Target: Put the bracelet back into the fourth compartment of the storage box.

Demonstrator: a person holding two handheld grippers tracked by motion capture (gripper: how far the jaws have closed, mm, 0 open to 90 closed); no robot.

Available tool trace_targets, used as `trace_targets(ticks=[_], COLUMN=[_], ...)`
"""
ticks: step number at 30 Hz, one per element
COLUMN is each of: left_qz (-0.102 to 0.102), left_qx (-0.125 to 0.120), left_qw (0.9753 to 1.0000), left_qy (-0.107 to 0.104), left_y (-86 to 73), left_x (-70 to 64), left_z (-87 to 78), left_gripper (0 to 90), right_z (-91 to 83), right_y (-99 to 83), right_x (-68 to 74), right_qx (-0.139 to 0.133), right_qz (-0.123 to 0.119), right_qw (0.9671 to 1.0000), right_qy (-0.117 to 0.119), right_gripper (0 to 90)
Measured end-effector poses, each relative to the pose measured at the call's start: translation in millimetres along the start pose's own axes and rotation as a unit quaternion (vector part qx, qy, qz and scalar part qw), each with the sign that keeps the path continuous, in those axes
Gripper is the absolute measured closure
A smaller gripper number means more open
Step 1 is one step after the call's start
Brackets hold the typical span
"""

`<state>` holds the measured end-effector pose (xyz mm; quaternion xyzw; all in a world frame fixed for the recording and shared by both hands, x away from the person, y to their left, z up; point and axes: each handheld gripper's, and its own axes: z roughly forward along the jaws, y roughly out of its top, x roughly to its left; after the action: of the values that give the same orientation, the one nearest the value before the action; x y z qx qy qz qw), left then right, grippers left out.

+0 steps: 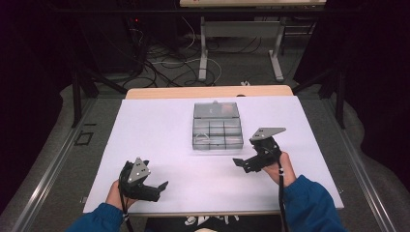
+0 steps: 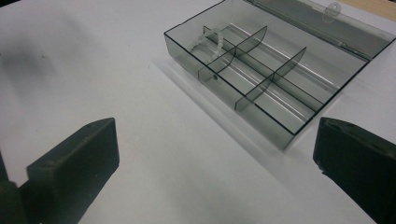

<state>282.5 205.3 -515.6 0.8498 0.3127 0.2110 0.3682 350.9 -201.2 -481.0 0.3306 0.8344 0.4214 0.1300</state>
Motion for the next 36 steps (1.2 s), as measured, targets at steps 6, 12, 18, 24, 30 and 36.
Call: trace_targets(ticks=[6, 12, 18, 24, 30, 36], left_qz=[0.0, -0.001, -0.001, -0.001, -0.002, -0.007], left_qx=[-0.003, -0.001, -0.002, -0.001, -0.002, -0.001], left_qw=[1.0, 1.0, 1.0, 1.0, 1.0, 1.0], left_qy=[0.001, 0.0, 0.001, 0.002, 0.002, -0.001], left_y=[0.0, 0.1, 0.1, 0.2, 0.2, 0.0], left_x=[-0.4, -0.6, -1.0, -0.9, -1.1, -1.7], left_z=[0.5, 0.0, 0.6, 0.6, 0.8, 1.3], left_gripper=[2.9, 2.9, 2.9, 2.9, 2.9, 2.9], right_z=[-16.8, -27.7, -40.5, -53.4, -63.4, -70.9], right_y=[-17.0, -33.8, -51.5, -66.6, -79.0, -84.2], right_x=[1.8, 1.8, -0.5, -2.4, -2.6, -2.6], right_qx=[0.0, -0.002, -0.01, -0.01, -0.012, -0.02], right_qz=[-0.002, -0.001, 0.005, 0.017, 0.025, 0.031], right_qw=[1.0, 0.9998, 0.9996, 0.9992, 0.9987, 0.9982], right_qy=[-0.008, -0.018, -0.025, -0.035, -0.042, -0.047], right_gripper=[0.0, 0.0, 0.0, 0.0, 0.0, 0.0])
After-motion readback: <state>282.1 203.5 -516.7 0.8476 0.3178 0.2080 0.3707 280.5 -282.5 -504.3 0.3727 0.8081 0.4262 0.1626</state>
